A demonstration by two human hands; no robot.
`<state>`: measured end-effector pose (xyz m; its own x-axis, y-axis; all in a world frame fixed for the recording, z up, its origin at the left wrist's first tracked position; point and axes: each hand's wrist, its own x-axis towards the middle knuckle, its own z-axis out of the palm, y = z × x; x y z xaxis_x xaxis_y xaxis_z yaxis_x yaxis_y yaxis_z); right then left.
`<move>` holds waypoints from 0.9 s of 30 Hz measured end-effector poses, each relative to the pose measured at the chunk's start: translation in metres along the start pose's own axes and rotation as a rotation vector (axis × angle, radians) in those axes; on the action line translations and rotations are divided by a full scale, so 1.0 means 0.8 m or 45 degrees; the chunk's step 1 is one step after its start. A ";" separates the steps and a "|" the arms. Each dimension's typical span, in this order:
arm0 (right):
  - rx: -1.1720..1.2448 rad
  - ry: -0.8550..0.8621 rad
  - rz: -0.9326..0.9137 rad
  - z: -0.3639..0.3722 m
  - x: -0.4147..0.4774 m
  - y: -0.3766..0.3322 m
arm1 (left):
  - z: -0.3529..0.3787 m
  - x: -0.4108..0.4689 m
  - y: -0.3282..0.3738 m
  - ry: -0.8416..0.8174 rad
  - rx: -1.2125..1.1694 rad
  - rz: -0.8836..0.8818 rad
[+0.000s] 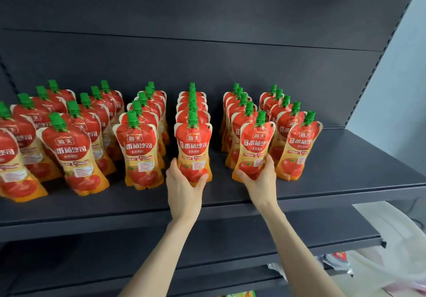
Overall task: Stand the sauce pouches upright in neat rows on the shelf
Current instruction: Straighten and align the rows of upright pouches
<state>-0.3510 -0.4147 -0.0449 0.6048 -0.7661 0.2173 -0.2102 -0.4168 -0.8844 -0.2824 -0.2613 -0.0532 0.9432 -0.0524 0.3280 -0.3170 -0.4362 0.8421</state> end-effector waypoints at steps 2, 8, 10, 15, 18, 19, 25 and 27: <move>-0.031 0.001 -0.010 0.002 0.002 0.004 | 0.001 0.001 -0.002 0.016 -0.007 0.013; -0.140 0.009 -0.039 0.005 0.004 0.007 | 0.001 0.003 -0.004 0.056 -0.038 0.022; -0.158 0.012 -0.042 0.005 0.005 0.006 | 0.000 0.002 -0.003 0.062 -0.046 0.025; -0.218 0.007 -0.060 0.005 0.005 0.007 | 0.001 0.002 -0.004 0.070 -0.038 0.039; -0.270 0.007 -0.074 0.006 0.006 0.005 | 0.000 0.003 -0.004 0.061 -0.041 0.029; -0.273 0.008 -0.075 0.006 0.006 0.005 | -0.001 0.003 -0.003 0.061 -0.043 0.028; -0.253 0.011 -0.057 0.004 0.003 0.002 | -0.004 -0.001 -0.003 0.027 -0.047 0.008; -0.175 0.040 -0.075 -0.003 -0.003 -0.001 | -0.011 -0.008 -0.004 0.004 -0.046 0.007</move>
<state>-0.3545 -0.4136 -0.0438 0.5954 -0.7522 0.2821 -0.2795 -0.5232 -0.8051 -0.2887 -0.2519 -0.0540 0.9412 -0.0515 0.3338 -0.3254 -0.4032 0.8553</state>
